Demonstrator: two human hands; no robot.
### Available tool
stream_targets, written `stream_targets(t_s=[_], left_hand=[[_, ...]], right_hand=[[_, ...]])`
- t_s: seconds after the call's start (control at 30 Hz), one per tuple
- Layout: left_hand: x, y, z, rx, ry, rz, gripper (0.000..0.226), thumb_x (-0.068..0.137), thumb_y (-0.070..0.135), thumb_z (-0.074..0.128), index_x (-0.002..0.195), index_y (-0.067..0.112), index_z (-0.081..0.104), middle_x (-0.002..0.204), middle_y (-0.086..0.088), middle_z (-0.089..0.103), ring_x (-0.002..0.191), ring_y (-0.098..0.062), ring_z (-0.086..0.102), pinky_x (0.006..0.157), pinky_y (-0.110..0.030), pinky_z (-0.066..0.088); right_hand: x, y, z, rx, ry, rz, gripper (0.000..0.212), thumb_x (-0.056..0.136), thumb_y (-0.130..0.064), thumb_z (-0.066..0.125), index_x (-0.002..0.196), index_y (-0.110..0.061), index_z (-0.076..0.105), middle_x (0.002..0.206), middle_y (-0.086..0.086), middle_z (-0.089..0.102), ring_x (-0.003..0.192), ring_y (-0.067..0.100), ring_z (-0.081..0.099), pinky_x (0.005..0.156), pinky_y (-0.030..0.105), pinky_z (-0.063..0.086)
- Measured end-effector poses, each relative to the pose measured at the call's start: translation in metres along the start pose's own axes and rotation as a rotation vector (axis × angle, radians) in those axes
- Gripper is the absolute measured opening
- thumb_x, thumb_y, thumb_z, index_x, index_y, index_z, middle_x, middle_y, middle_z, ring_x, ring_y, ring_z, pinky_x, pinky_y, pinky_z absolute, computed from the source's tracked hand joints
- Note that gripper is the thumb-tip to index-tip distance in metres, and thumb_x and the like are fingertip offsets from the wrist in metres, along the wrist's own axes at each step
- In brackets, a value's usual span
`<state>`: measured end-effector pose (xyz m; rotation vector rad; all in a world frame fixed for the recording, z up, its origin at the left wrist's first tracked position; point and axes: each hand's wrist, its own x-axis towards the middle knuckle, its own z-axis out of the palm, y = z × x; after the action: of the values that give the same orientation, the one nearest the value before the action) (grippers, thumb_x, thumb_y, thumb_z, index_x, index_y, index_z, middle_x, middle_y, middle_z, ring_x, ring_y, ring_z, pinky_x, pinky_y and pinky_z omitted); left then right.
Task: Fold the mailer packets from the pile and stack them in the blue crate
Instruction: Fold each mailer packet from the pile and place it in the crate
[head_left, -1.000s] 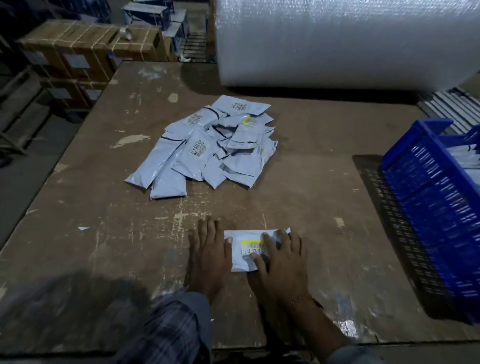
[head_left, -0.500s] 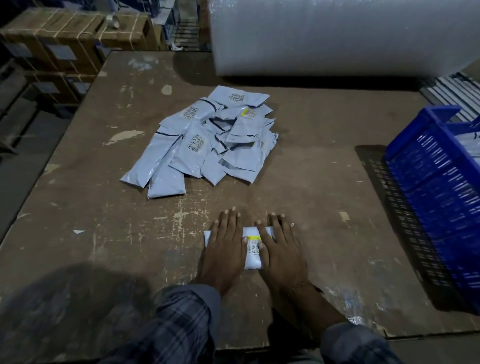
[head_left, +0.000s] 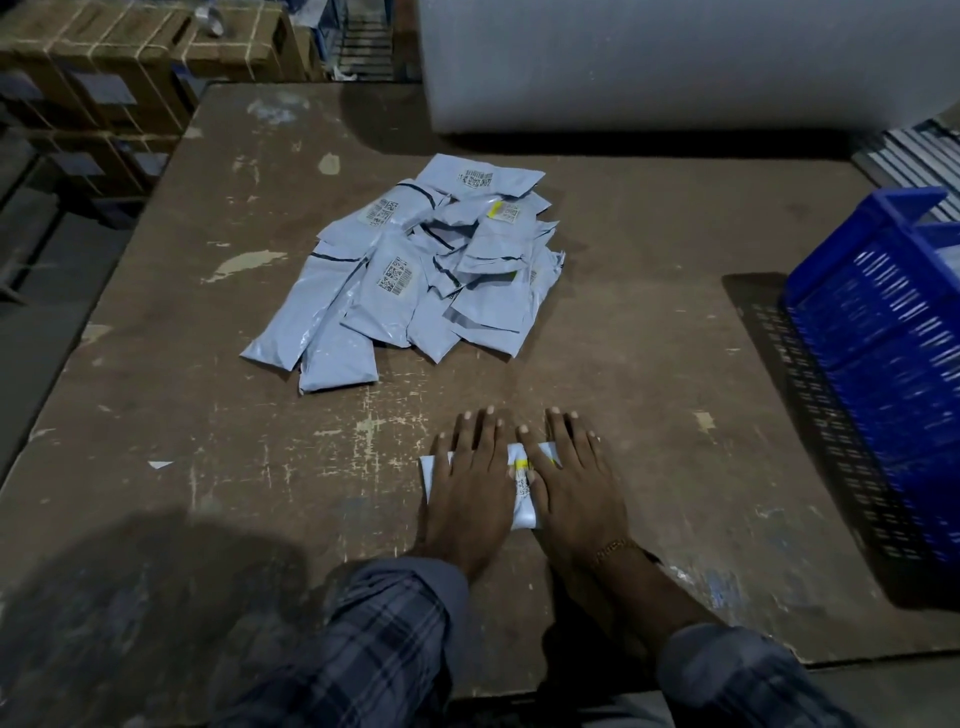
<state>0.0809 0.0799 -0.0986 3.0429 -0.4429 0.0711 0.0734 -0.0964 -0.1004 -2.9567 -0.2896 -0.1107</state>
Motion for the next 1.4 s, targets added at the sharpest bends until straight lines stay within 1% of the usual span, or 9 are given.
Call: stream_targets(t_s=[0.17, 0.23, 0.5, 0.73, 0.83, 0.97, 1.13, 1.33, 1.4], left_hand=[[0.001, 0.003, -0.003, 0.005, -0.001, -0.049, 0.073, 0.108, 0.049, 0.044, 0.167, 0.011, 0.022, 0.176, -0.008, 0.016, 0.162, -0.034, 0.016, 0.119, -0.071, 0.021], [0.001, 0.002, -0.002, 0.000, 0.001, -0.072, 0.071, 0.107, 0.048, 0.048, 0.166, 0.013, 0.027, 0.176, -0.007, 0.019, 0.162, -0.034, 0.018, 0.117, -0.074, 0.020], [-0.002, 0.000, -0.005, 0.027, -0.045, -0.005, 0.062, 0.110, 0.043, 0.027, 0.168, 0.022, 0.024, 0.178, -0.007, 0.009, 0.162, -0.040, 0.012, 0.116, -0.077, 0.015], [-0.027, -0.003, -0.013, 0.039, -0.005, 0.088, 0.068, 0.110, 0.047, 0.033, 0.168, 0.011, 0.022, 0.177, -0.013, 0.009, 0.162, -0.041, 0.008, 0.120, -0.073, 0.018], [-0.021, -0.004, -0.011, 0.015, -0.035, 0.028, 0.070, 0.110, 0.045, 0.036, 0.168, 0.010, 0.019, 0.177, -0.012, 0.005, 0.163, -0.038, 0.004, 0.121, -0.070, 0.019], [-0.009, -0.011, -0.008, -0.035, -0.054, 0.033, 0.062, 0.110, 0.042, 0.022, 0.170, 0.026, 0.018, 0.178, -0.007, 0.004, 0.164, -0.034, 0.004, 0.123, -0.065, 0.019], [-0.019, -0.012, -0.010, -0.053, -0.038, 0.097, 0.058, 0.113, 0.049, 0.025, 0.169, 0.037, 0.016, 0.178, -0.003, 0.005, 0.164, -0.034, 0.002, 0.125, -0.069, 0.011], [-0.032, -0.020, -0.011, -0.036, -0.057, 0.170, 0.059, 0.114, 0.047, 0.022, 0.170, 0.031, 0.014, 0.178, -0.007, 0.004, 0.164, -0.032, 0.002, 0.129, -0.058, 0.017], [-0.026, -0.016, -0.007, -0.036, -0.069, 0.096, 0.061, 0.113, 0.044, 0.022, 0.170, 0.026, 0.013, 0.178, -0.009, 0.003, 0.164, -0.034, 0.003, 0.127, -0.059, 0.021]], right_hand=[[-0.005, -0.003, 0.000, 0.003, 0.011, 0.016, 0.058, 0.106, -0.040, 0.039, 0.162, -0.027, 0.034, 0.172, 0.013, 0.017, 0.159, 0.035, 0.016, 0.124, 0.056, 0.022], [-0.010, -0.007, -0.001, 0.018, 0.034, 0.023, 0.054, 0.108, -0.041, 0.031, 0.160, -0.027, 0.038, 0.170, 0.014, 0.023, 0.158, 0.036, 0.020, 0.124, 0.057, 0.021], [-0.021, -0.012, -0.004, 0.065, -0.013, 0.075, 0.055, 0.109, -0.036, 0.025, 0.164, -0.031, 0.028, 0.174, 0.006, 0.011, 0.161, 0.029, 0.004, 0.129, 0.050, 0.011], [-0.007, -0.007, -0.007, 0.023, -0.075, 0.079, 0.058, 0.109, -0.040, 0.018, 0.165, -0.025, 0.025, 0.173, 0.011, 0.015, 0.160, 0.033, 0.008, 0.126, 0.055, 0.017], [-0.017, -0.010, -0.003, 0.044, -0.079, 0.090, 0.058, 0.109, -0.042, 0.016, 0.164, -0.026, 0.027, 0.173, 0.011, 0.013, 0.160, 0.035, 0.008, 0.126, 0.057, 0.017], [-0.039, -0.013, -0.005, 0.124, -0.066, 0.085, 0.062, 0.109, -0.045, 0.008, 0.164, -0.025, 0.028, 0.172, 0.010, 0.016, 0.160, 0.033, 0.007, 0.128, 0.055, 0.014], [-0.014, -0.010, -0.007, 0.081, -0.064, 0.187, 0.064, 0.108, -0.043, 0.009, 0.164, -0.016, 0.024, 0.172, 0.012, 0.013, 0.160, 0.034, 0.011, 0.129, 0.051, 0.013], [0.001, -0.004, 0.001, -0.031, -0.089, 0.210, 0.063, 0.106, -0.047, 0.023, 0.166, -0.030, 0.011, 0.173, 0.014, -0.005, 0.159, 0.040, -0.006, 0.128, 0.056, -0.001], [-0.009, -0.006, 0.000, -0.012, -0.094, 0.178, 0.061, 0.107, -0.048, 0.025, 0.165, -0.032, 0.018, 0.173, 0.015, 0.000, 0.159, 0.043, -0.005, 0.127, 0.059, 0.006]])
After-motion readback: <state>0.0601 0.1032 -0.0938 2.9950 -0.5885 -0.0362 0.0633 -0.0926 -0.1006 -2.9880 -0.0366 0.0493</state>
